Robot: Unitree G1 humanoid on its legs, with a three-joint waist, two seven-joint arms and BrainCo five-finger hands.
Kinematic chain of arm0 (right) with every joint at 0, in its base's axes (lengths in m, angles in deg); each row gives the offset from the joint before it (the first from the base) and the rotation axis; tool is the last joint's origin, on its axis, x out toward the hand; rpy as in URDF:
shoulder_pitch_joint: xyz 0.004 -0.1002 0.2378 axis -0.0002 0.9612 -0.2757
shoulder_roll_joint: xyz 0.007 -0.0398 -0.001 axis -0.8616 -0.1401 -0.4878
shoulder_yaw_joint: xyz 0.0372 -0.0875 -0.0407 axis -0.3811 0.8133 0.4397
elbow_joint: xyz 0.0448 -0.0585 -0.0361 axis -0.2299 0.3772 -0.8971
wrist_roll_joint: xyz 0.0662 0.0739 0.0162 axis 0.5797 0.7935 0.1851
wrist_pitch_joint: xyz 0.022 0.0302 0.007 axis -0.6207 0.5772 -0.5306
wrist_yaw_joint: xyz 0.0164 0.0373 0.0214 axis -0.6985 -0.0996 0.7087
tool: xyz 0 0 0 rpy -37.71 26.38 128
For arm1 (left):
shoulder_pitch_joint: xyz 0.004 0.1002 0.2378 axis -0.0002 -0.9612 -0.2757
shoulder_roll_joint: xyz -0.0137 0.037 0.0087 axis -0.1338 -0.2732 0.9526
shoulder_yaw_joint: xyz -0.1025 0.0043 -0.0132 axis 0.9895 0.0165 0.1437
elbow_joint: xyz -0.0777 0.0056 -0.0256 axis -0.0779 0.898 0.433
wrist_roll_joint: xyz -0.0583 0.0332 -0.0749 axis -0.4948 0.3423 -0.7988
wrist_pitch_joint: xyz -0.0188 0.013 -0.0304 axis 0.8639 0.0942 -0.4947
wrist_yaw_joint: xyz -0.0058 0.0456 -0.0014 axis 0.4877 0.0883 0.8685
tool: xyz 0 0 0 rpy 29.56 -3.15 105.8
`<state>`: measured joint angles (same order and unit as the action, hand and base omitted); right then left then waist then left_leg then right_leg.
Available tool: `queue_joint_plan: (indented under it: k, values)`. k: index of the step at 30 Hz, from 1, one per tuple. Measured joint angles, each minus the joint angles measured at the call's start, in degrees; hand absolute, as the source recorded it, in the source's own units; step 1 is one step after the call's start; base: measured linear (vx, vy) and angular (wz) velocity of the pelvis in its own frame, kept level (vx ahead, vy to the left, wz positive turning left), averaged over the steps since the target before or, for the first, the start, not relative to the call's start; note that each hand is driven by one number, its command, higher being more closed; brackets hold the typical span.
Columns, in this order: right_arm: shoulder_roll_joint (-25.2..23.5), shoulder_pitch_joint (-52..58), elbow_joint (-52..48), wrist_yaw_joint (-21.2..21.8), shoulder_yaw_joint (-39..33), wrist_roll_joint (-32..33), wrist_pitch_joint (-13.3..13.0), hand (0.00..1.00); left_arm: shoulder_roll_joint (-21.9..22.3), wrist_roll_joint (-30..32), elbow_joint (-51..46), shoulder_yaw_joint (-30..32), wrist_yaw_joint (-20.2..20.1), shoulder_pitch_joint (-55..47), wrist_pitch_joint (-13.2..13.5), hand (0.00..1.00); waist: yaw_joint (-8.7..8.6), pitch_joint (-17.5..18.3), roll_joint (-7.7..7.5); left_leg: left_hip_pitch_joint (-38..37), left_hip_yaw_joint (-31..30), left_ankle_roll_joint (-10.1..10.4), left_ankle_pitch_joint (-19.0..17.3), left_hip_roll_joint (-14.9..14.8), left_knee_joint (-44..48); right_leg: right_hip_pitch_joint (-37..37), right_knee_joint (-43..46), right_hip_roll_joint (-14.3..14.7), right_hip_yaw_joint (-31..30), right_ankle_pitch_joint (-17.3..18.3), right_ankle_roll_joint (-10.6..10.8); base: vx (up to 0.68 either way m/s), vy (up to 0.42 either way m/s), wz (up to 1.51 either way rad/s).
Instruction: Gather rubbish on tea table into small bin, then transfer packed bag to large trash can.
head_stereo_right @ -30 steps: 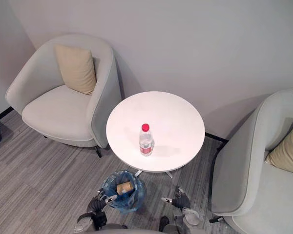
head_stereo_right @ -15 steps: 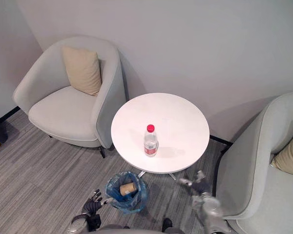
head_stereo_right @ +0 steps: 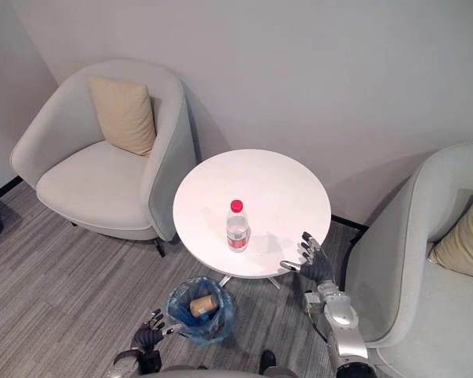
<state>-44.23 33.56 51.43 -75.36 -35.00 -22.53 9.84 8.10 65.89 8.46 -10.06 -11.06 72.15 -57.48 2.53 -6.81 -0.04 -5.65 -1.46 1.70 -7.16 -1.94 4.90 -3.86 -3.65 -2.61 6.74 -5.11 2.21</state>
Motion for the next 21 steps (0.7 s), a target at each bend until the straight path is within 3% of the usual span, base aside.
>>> queue_joint_plan:
  k: [11, 21]
  values:
    - [2.2, -5.2, 1.0, 1.6, 4.4, 0.1, 0.0, 0.0, 0.0, 0.0, -0.9, -0.4, 0.0, -0.2, 0.4, 0.0, 0.15, 0.0, -0.02, 0.6, -1.6, -0.1, 0.8, 0.4, -1.0, 0.1, -0.5, -0.3, 1.4, 0.0, 0.0, -0.02, -0.004, 0.08]
    - [3.1, -10.0, 5.5, 1.4, 7.2, 0.1, 0.0, 0.0, 0.0, -0.1, -2.1, -0.9, 0.0, -0.5, 0.8, 0.0, 1.43, 0.0, -0.14, 2.8, -4.0, -0.1, 2.8, 0.9, -2.9, 2.3, -0.6, -0.9, 3.8, 0.0, 0.0, -0.02, -0.007, 0.13]
